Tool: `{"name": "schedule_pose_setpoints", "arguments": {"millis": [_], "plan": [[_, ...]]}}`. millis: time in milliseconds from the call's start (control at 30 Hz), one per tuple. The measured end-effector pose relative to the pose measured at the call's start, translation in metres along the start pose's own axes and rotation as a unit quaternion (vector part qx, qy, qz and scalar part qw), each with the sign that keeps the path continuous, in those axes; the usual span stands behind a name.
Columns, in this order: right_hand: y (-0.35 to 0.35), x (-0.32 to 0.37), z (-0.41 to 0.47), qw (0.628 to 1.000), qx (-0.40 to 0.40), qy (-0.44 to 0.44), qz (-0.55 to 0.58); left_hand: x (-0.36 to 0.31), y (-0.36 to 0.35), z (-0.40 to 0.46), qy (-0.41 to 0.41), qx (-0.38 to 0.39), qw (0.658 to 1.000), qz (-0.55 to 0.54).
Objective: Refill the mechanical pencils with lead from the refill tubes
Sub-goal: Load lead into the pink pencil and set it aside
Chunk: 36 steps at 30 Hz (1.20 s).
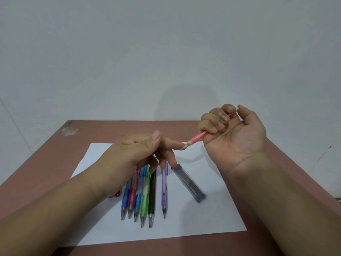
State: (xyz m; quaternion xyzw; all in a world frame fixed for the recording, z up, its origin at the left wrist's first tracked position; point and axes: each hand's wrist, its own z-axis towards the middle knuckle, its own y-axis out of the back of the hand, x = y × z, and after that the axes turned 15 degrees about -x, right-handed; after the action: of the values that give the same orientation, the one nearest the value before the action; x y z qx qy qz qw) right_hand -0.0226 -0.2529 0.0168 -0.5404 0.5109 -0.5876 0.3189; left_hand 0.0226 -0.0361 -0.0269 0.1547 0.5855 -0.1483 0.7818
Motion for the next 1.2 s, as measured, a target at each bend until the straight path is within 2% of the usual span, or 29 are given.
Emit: {"name": "schedule_pose_setpoints", "arguments": {"millis": [167,1200], "plan": [[0.0,0.001,-0.001,1.0,-0.008,0.009,-0.006,-0.007,-0.002,0.001,-0.03,0.046,0.998,-0.003],[-0.004,-0.001,-0.008,1.0,0.002,0.014,-0.013,-0.017,-0.001,-0.005,-0.031,0.059,0.998,0.007]]}}
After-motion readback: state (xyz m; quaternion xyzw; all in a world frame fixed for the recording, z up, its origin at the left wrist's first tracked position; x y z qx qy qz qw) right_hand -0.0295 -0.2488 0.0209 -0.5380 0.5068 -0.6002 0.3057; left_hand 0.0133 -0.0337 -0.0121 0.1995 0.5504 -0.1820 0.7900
